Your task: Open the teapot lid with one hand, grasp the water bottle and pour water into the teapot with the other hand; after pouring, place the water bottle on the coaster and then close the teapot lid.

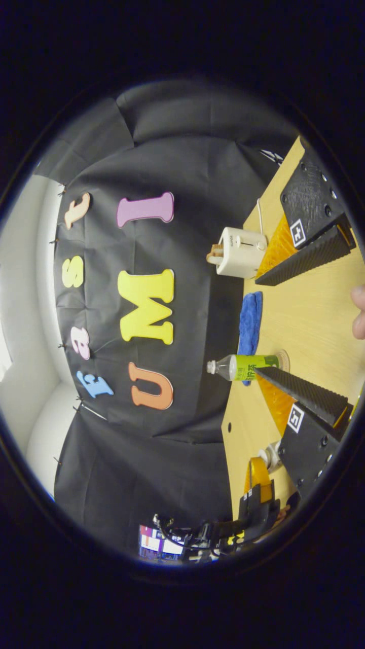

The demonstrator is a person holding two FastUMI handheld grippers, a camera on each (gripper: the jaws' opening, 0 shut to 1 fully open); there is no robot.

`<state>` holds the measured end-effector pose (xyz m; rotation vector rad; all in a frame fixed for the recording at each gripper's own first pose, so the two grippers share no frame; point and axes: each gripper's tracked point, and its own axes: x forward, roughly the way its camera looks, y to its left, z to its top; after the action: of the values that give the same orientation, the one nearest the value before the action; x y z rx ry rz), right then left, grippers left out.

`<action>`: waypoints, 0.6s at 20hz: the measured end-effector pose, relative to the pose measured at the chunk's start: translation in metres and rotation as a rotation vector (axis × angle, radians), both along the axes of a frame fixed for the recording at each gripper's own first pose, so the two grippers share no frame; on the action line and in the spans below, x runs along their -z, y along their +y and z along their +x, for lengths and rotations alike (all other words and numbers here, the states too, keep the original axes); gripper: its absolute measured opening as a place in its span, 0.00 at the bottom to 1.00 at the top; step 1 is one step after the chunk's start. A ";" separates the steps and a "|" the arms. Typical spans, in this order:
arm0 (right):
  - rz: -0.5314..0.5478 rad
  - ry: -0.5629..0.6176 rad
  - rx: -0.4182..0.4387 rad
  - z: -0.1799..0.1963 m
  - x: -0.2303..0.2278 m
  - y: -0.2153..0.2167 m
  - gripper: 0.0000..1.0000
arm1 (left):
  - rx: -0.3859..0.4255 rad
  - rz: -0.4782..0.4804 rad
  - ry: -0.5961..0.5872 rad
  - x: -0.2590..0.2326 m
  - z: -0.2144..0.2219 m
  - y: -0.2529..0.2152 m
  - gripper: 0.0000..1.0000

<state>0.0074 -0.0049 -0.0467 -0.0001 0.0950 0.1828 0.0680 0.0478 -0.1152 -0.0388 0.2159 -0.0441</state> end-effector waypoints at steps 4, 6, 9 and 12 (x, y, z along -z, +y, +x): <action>0.000 -0.001 -0.009 -0.001 0.001 0.003 0.96 | -0.016 -0.006 0.011 0.006 -0.002 0.004 0.03; 0.000 -0.001 -0.014 -0.001 0.001 0.004 0.96 | -0.014 -0.021 0.021 0.008 -0.006 0.002 0.03; 0.005 0.005 -0.008 -0.002 0.002 0.002 0.96 | -0.029 -0.011 0.021 0.008 -0.004 0.003 0.05; 0.021 0.018 -0.002 -0.004 0.007 0.001 0.96 | -0.044 0.012 0.015 0.002 -0.004 0.003 0.13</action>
<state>0.0034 -0.0039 -0.0535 0.0226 0.1108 0.1862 0.0644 0.0507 -0.1176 -0.0316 0.2303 0.0014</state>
